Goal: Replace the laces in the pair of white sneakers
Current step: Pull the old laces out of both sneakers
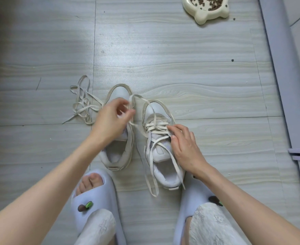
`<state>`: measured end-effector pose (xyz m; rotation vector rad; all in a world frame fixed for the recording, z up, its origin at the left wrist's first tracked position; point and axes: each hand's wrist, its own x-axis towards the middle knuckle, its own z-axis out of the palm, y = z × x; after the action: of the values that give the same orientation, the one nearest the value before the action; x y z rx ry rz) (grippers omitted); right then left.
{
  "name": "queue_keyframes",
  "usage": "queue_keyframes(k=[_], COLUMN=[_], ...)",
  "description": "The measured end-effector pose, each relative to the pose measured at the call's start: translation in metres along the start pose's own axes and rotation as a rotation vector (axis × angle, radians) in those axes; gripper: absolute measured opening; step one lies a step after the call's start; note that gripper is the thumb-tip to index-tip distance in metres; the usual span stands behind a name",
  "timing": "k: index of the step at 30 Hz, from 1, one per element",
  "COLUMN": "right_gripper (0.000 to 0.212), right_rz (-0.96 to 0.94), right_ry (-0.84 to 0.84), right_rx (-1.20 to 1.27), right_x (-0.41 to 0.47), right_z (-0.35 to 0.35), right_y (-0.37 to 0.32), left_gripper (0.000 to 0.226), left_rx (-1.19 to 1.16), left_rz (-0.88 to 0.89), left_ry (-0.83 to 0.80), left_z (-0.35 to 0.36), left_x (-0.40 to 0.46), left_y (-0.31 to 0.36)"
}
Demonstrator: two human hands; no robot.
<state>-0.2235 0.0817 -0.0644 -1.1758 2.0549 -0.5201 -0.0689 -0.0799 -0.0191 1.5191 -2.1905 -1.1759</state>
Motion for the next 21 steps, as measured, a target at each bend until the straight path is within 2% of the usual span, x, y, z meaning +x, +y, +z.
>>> queue_keyframes(k=[2, 3, 5, 11, 15, 16, 18, 20, 21], right_gripper=[0.045, 0.044, 0.048, 0.055, 0.055, 0.055, 0.054, 0.055, 0.056], right_rz=[0.001, 0.001, -0.003, -0.003, -0.014, -0.008, -0.008, -0.007, -0.001], right_ry=[0.0, -0.003, -0.006, 0.01, 0.012, 0.008, 0.012, 0.011, 0.006], right_rx=[-0.004, -0.004, -0.004, -0.012, -0.004, 0.003, 0.008, 0.004, 0.004], right_x=[0.0, 0.0, 0.0, 0.001, 0.001, 0.002, 0.002, 0.002, 0.001], right_z=[-0.001, -0.001, 0.0, 0.002, 0.003, 0.003, 0.003, 0.002, 0.002], right_y=[0.0, 0.001, 0.001, 0.002, 0.005, 0.005, 0.004, 0.002, 0.001], left_gripper=[0.025, 0.023, 0.019, 0.011, 0.018, 0.016, 0.013, 0.02, 0.024], left_rx=[0.198, 0.326, 0.433, 0.381, 0.095, 0.035, 0.028, 0.239, 0.339], left_rz=[0.052, 0.112, 0.202, 0.253, 0.038, -0.005, -0.042, 0.012, 0.106], left_ry=[-0.147, -0.175, -0.144, -0.079, 0.268, 0.307, 0.256, 0.153, 0.11], left_z=[0.022, 0.03, 0.038, 0.038, 0.011, 0.001, -0.011, -0.007, 0.0], left_x=[-0.018, -0.026, -0.034, -0.032, -0.011, -0.005, 0.004, 0.0, -0.005], left_y=[-0.009, -0.012, -0.014, -0.017, -0.012, -0.011, -0.008, -0.006, -0.006])
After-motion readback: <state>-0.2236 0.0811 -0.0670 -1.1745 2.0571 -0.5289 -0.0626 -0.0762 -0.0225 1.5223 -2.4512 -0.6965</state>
